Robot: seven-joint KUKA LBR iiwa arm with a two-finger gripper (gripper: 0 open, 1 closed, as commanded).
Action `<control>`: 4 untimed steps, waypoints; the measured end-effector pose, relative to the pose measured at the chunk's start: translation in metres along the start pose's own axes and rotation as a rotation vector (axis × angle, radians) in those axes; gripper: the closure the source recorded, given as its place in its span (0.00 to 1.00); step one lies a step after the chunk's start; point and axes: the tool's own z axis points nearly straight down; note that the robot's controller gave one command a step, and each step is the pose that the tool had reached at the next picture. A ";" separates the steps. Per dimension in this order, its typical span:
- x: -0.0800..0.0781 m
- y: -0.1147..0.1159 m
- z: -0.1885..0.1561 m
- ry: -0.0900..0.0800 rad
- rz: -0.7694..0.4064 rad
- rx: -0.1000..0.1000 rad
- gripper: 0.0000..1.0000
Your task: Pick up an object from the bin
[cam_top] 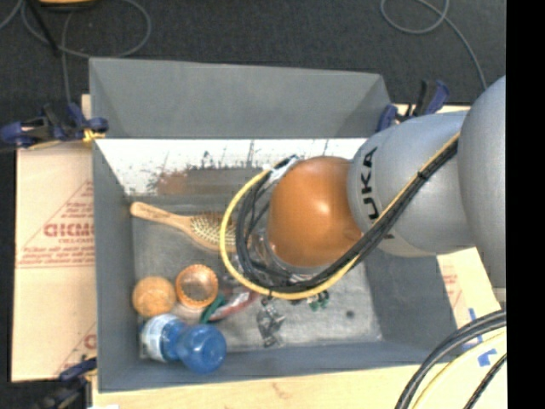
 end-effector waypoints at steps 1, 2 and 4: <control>-0.021 -0.032 0.045 -0.004 -0.003 0.002 0.00; -0.025 -0.036 0.050 -0.012 -0.028 0.004 1.00; -0.022 -0.034 0.047 -0.006 -0.033 0.002 1.00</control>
Offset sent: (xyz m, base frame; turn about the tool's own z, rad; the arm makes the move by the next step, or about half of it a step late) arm 0.0208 -0.0175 -0.0484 -0.0575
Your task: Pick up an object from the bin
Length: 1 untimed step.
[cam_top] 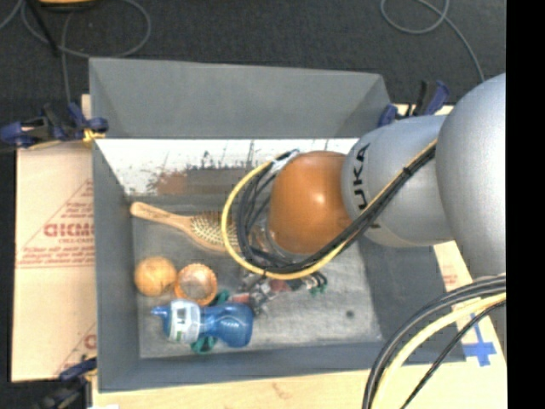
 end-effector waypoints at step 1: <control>0.000 -0.001 -0.004 0.003 0.004 -0.001 1.00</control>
Offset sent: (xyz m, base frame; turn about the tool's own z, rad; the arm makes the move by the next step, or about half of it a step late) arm -0.0001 -0.0001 0.0051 0.0000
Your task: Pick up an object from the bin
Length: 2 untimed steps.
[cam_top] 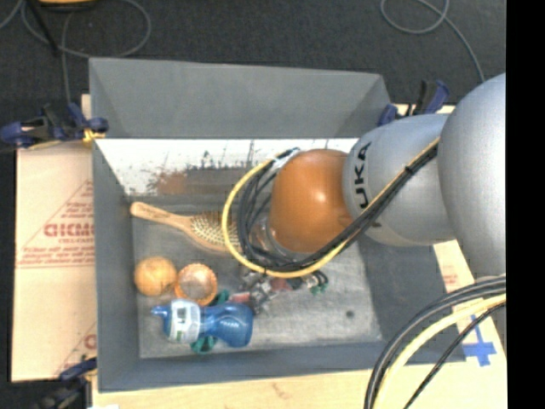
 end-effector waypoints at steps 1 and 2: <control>0.000 0.000 -0.002 0.001 0.001 0.000 1.00; 0.001 0.000 -0.007 0.007 0.001 -0.002 1.00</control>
Offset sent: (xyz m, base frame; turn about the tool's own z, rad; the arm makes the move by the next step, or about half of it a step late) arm 0.0001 0.0000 0.0818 0.0000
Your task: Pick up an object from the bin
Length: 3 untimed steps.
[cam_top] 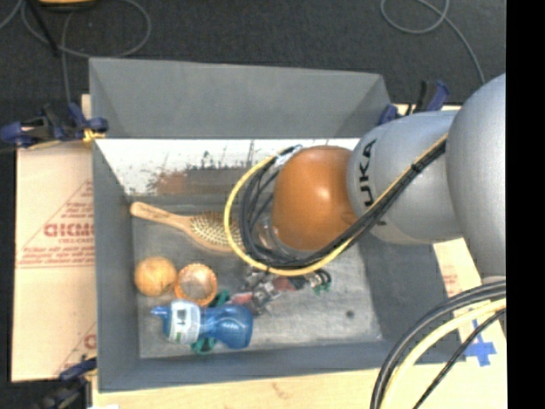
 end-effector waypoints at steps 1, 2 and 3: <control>0.002 0.001 -0.021 0.006 0.000 -0.002 1.00; 0.000 0.000 -0.047 -0.001 0.001 0.001 1.00; -0.001 -0.001 -0.064 -0.007 0.003 0.003 1.00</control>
Offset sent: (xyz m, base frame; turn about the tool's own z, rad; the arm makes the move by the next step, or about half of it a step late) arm -0.0001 0.0001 0.0810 0.0000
